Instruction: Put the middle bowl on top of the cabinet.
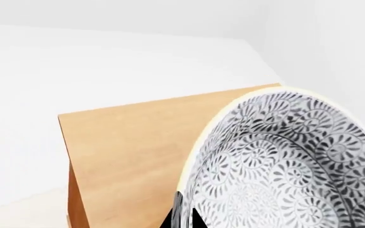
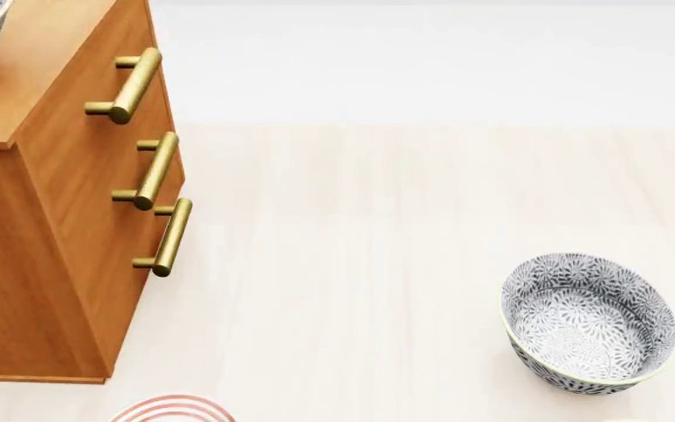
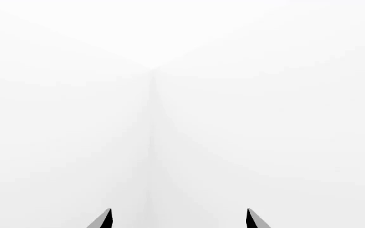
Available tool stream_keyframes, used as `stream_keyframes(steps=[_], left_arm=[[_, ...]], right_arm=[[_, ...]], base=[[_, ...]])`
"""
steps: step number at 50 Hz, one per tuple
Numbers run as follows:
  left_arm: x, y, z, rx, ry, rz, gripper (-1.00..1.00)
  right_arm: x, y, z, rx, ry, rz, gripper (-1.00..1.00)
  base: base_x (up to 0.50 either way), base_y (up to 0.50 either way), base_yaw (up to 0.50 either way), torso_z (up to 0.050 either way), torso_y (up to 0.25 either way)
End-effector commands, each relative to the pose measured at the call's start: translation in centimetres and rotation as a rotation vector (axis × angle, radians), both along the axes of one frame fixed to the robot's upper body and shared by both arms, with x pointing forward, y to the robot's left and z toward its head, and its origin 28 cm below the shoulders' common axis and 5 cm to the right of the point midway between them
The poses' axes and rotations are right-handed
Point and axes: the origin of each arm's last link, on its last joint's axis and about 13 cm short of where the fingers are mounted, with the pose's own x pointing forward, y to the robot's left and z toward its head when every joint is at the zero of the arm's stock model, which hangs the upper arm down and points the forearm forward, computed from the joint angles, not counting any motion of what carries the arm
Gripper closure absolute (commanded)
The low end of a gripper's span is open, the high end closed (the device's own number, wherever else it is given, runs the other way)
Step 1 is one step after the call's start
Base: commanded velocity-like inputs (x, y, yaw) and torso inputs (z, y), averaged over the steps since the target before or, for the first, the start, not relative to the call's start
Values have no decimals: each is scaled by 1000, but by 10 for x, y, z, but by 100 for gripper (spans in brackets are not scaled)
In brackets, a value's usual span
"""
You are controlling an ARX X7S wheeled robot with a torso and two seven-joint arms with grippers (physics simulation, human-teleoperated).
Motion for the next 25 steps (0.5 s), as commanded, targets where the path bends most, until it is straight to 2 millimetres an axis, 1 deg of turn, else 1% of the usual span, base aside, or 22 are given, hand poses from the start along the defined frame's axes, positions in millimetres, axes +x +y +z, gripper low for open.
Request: stream_keyframes(steps=[1,7,18,25], left_arm=[[2,7,-13,40,29,22,-100],[2,7,-11,26,17,27,-100],[1,4,-1,73,-21,6,-100],[-5,1,10,104,-57,3,-100]], right_arm=[[1,0,-1,-2,3,2,-100],[1,-1,-1,-2,1,2,-100],[2,-1,-1,-5,3,5,-100],[2,-1,-1,-5,3,5,-100]], base=[[0,0,0,0,0],[0,0,0,0,0],[0,0,0,0,0],[0,0,0,0,0]])
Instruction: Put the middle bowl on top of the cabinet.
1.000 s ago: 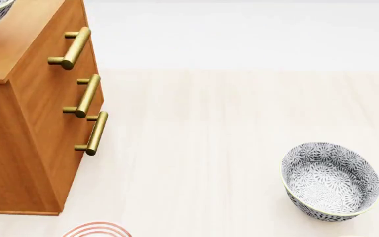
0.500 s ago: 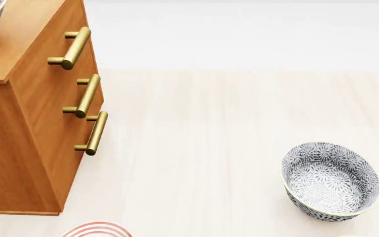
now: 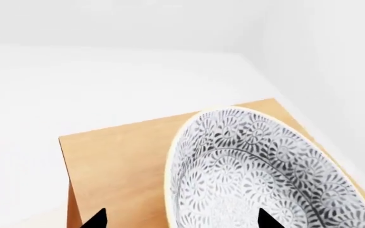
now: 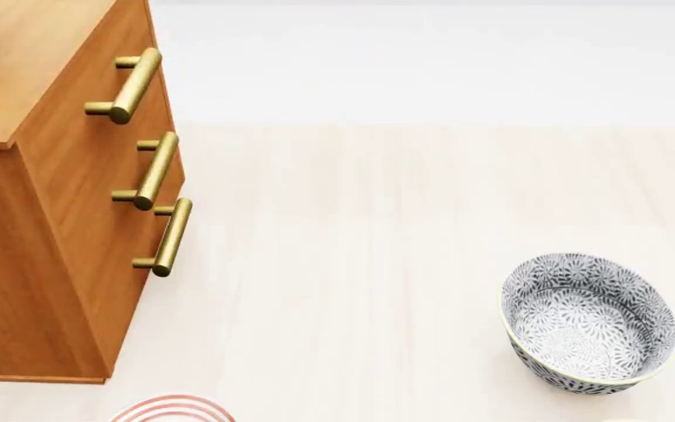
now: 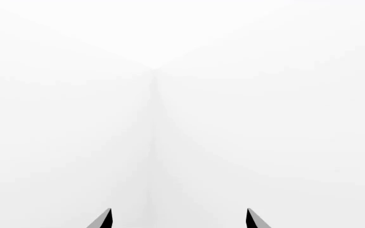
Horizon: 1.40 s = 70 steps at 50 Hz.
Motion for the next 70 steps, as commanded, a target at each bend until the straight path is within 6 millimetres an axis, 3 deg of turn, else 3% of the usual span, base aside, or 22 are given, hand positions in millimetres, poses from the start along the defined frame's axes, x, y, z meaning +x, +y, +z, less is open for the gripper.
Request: stream_keyframes(steps=[1,19,41,54,60,70], left_arm=[[-5,-2,10,44,-38,-2,-100],[-35,-9,24,121,-127,-9,-100],[-87,-27,11,347,-298,-146,-100],[-97,-36,-5,474,-357,-191,-100],[-96,-43,-14,537,-390,-302,-100],[-114,-56,-24,610,-467,-473,-100]], right_arm=[[0,0,0,-1,0,1,-100],[1,0,0,-1,-3,-1,-100],[7,-2,-2,-6,4,7,-100],[5,-3,-1,-9,3,8,-100],[4,-2,-1,-9,2,7,-100],[3,-1,0,-9,2,8,-100]], base=[[0,0,0,0,0],[0,0,0,0,0],[0,0,0,0,0],[0,0,0,0,0],[0,0,0,0,0],[0,0,0,0,0]])
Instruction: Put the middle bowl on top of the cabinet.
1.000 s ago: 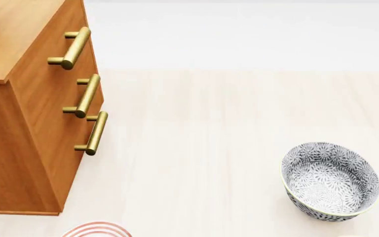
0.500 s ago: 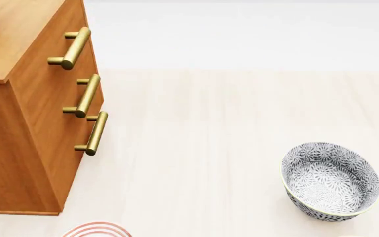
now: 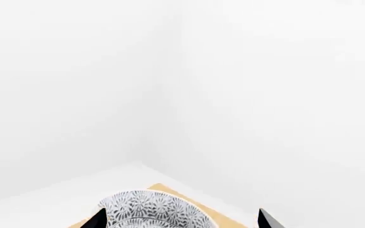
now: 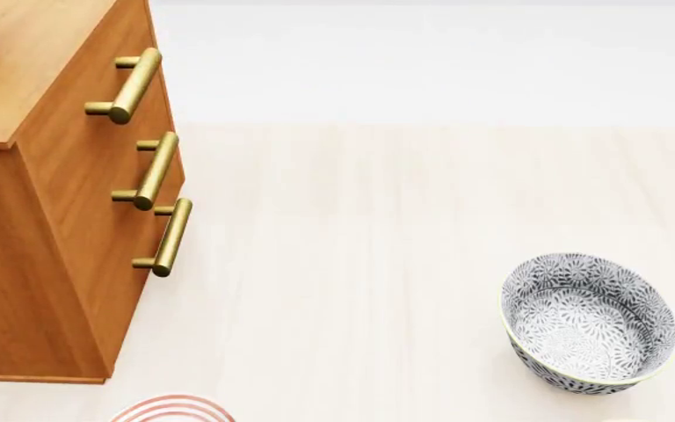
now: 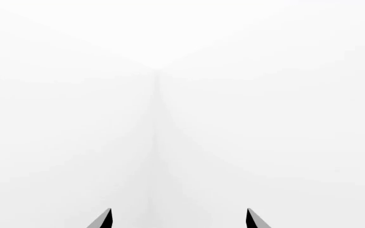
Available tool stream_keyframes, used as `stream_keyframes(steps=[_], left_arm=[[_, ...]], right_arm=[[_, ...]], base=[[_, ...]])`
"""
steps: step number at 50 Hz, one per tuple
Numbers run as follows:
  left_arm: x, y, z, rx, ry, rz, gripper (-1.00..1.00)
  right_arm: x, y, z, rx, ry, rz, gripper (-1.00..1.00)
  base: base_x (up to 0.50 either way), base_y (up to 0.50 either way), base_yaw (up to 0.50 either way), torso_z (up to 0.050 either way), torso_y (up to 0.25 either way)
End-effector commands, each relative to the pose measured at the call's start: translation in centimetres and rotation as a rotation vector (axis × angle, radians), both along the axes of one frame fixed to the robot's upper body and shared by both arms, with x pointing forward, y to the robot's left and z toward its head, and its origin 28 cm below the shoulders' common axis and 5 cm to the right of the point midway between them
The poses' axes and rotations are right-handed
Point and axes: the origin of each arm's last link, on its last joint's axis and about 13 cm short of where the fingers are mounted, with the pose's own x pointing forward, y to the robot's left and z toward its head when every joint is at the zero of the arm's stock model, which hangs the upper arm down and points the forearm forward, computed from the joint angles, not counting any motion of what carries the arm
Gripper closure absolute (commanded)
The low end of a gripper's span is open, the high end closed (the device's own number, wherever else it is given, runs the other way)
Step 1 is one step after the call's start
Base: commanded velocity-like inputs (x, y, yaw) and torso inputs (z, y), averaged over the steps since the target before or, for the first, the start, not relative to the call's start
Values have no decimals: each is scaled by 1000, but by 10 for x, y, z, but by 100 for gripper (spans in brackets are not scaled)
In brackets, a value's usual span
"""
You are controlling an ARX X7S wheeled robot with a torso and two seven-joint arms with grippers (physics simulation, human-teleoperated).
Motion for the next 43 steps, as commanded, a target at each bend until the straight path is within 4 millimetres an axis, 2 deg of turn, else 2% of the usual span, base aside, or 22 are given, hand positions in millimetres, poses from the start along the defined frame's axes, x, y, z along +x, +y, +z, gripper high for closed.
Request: stream_keyframes(steps=[1,8,13,23,32,43], left_arm=[[-18,-13,-13,119,-53,-159,-100],[-38,-17,-18,142,-93,-227,-100],[-49,-21,-29,168,-113,-289,-100],[-70,-20,-45,180,-149,-334,-100],[-103,-21,-58,203,-213,-377,-100],[-118,-19,-79,201,-227,-392,-100]], right_arm=[[-1,1,1,-1,0,1,-100],[-1,1,1,0,3,2,-100],[0,0,1,-1,3,2,-100],[0,0,1,-1,2,3,-100],[-2,-1,2,-3,1,3,-100],[-1,-1,2,-6,2,8,-100]], base=[[0,0,0,0,0],[0,0,0,0,0],[0,0,0,0,0],[0,0,0,0,0],[0,0,0,0,0],[0,0,0,0,0]])
